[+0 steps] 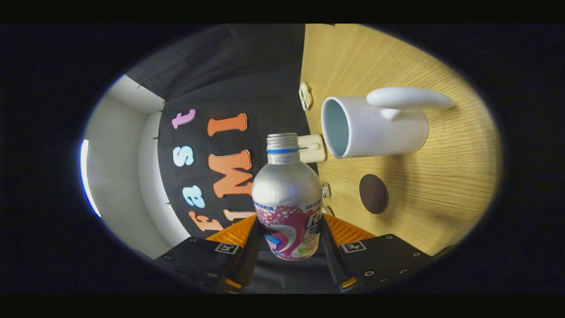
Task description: Take the bottle from table, then pour the juice into the cup, finally place the bottle on the coaster
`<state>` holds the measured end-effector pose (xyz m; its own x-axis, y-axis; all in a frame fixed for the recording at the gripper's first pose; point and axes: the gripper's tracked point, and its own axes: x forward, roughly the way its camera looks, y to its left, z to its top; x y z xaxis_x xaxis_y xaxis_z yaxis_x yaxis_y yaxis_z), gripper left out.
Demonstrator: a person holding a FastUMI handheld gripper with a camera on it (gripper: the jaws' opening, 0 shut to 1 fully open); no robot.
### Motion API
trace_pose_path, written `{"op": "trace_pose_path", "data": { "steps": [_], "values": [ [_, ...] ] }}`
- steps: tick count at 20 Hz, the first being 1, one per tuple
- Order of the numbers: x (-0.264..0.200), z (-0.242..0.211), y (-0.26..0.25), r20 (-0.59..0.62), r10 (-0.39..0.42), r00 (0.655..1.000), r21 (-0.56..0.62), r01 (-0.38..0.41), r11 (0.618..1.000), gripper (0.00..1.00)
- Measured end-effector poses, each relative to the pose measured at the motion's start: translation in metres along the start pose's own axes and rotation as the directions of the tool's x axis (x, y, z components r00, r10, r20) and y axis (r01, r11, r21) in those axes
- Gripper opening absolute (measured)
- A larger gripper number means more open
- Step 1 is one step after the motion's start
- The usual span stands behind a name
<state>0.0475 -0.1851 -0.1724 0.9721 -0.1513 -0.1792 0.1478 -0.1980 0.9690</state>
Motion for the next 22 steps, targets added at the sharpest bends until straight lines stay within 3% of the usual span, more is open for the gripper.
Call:
{"op": "trace_pose_path", "data": {
  "steps": [7, 22],
  "values": [
    [0.003, -0.001, 0.005, 0.000, -0.002, 1.000, 0.144, 0.002, 0.990, 0.68],
    [0.003, 0.013, 0.010, 0.012, -0.016, 1.000, 0.229, 0.013, 0.973, 0.68]
  ]
}}
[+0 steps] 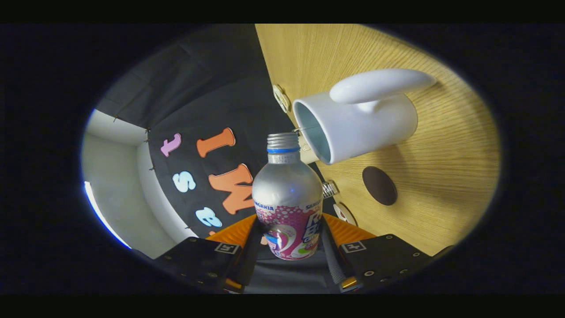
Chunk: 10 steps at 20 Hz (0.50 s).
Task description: Take the bottle from table, then pour the juice into the cup, finally place the bottle on the coaster
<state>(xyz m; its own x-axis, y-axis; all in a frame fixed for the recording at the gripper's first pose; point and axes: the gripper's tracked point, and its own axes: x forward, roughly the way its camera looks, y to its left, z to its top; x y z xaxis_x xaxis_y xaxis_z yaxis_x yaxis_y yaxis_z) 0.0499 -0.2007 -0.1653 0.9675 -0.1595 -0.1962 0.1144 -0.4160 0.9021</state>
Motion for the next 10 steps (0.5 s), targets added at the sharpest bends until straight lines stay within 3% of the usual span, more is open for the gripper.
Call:
{"op": "trace_pose_path", "data": {
  "steps": [10],
  "values": [
    [-0.005, 0.006, 0.013, 0.013, 0.020, 1.000, 0.034, -0.021, 0.999, 0.68]
  ]
}}
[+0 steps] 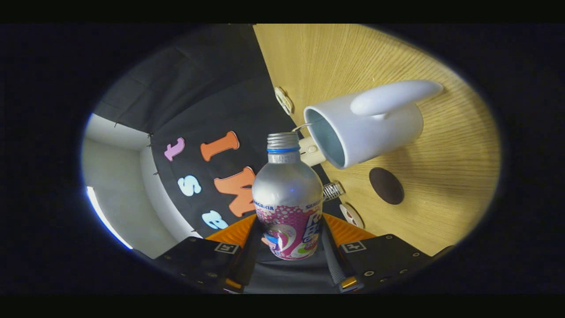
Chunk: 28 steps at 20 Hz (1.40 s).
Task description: Take the bottle from table, then pour the juice into the cup, finally place the bottle on the coaster
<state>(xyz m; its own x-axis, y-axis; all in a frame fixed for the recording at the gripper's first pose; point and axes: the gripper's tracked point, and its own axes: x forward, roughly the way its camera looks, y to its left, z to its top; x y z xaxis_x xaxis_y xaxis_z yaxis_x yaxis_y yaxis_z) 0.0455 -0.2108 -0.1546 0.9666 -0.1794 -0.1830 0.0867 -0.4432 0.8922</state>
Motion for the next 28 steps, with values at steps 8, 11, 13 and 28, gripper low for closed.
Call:
{"op": "trace_pose_path", "data": {
  "steps": [8, 11, 13, 28],
  "values": [
    [-0.007, -0.005, 0.008, 0.001, 0.018, 1.000, 0.041, -0.018, 0.999, 0.68],
    [-0.009, -0.006, 0.010, 0.002, 0.018, 1.000, 0.061, -0.018, 0.998, 0.68],
    [-0.010, -0.008, 0.012, 0.000, 0.022, 1.000, 0.070, -0.022, 0.997, 0.68],
    [-0.013, -0.027, 0.013, -0.018, 0.017, 1.000, 0.188, -0.013, 0.982, 0.69]
  ]
}}
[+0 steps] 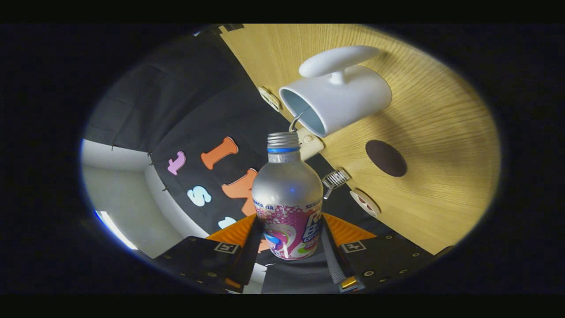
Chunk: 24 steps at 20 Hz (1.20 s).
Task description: Take the bottle from table, then pour the juice into the cup, finally place the bottle on the coaster
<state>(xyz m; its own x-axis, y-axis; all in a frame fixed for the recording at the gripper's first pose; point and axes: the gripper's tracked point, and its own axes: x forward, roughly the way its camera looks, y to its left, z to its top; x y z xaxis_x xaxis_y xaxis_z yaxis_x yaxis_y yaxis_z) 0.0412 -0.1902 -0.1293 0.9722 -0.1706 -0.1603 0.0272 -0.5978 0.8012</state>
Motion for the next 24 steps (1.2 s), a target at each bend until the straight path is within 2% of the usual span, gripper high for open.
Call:
{"op": "trace_pose_path", "data": {
  "steps": [5, 10, 20, 24],
  "values": [
    [-0.002, -0.005, 0.007, -0.002, 0.001, 1.000, 0.017, -0.001, 1.000, 0.69],
    [0.000, 0.001, 0.021, 0.021, 0.032, 0.999, 0.074, -0.034, 0.997, 0.68],
    [0.004, 0.006, 0.030, 0.046, 0.016, 0.999, 0.141, -0.022, 0.990, 0.69],
    [0.003, 0.007, 0.033, 0.050, 0.032, 0.998, 0.173, -0.040, 0.984, 0.70]
  ]
}}
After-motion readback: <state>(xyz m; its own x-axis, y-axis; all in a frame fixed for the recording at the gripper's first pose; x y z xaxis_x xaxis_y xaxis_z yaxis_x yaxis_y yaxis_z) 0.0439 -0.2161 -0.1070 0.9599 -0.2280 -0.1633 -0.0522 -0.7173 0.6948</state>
